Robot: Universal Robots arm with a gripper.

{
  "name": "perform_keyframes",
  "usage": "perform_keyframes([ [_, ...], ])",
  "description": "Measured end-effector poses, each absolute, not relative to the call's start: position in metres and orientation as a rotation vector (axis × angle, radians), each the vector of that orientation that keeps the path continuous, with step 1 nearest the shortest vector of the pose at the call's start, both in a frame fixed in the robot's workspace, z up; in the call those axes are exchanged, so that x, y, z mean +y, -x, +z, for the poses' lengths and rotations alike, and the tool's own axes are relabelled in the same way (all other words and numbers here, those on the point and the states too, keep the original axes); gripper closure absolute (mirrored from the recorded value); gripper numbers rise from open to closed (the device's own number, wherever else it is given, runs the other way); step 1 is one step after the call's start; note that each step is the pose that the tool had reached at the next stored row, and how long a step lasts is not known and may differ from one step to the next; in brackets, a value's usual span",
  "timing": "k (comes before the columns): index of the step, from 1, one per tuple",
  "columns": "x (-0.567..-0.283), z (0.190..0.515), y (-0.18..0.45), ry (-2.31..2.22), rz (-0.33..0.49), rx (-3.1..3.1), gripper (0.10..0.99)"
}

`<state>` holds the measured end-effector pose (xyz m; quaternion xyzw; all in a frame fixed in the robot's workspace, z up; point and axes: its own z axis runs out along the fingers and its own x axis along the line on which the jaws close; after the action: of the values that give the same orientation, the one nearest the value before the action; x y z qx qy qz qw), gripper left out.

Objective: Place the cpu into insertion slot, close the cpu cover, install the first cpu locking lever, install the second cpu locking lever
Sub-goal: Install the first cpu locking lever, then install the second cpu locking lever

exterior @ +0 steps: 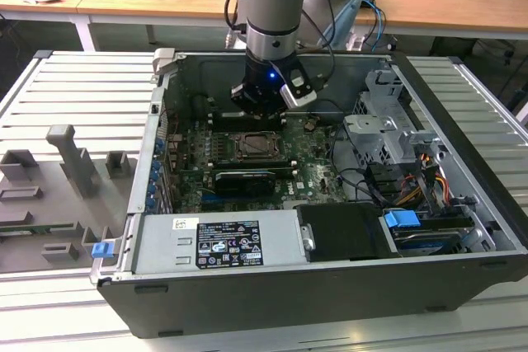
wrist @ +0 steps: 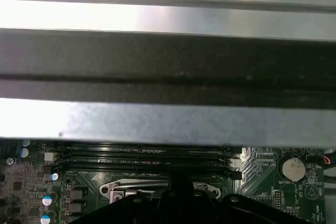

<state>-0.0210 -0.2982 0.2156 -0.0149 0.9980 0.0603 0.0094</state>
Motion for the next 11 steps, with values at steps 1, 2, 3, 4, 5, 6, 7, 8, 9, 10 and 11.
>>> perform_keyframes([
  [1, -0.2987, 0.2156, 0.0211, 0.047, 0.188, 3.117, 0.980],
  [2, -0.2995, 0.2156, 0.0211, 0.046, 0.188, 3.117, 0.980],
  [3, -0.3001, 0.2156, 0.0211, 0.046, 0.188, 3.117, 0.980],
  [4, -0.3006, 0.2156, 0.0211, 0.046, 0.188, 3.117, 0.980],
  [5, -0.3010, 0.2156, 0.0211, 0.047, 0.188, 3.117, 0.980],
  [6, -0.3013, 0.2156, 0.0211, 0.047, 0.188, 3.117, 0.980],
  [7, -0.3017, 0.2156, 0.0211, 0.047, 0.188, 3.117, 0.980],
  [8, -0.3021, 0.2156, 0.0211, 0.047, 0.188, 3.117, 0.980],
  [9, -0.3034, 0.2156, 0.0211, 0.047, 0.188, 3.117, 0.980],
  [10, -0.3051, 0.2156, 0.0211, 0.046, 0.188, 3.117, 0.980],
  [11, -0.3068, 0.2156, 0.0211, 0.047, 0.188, 3.117, 0.980],
])
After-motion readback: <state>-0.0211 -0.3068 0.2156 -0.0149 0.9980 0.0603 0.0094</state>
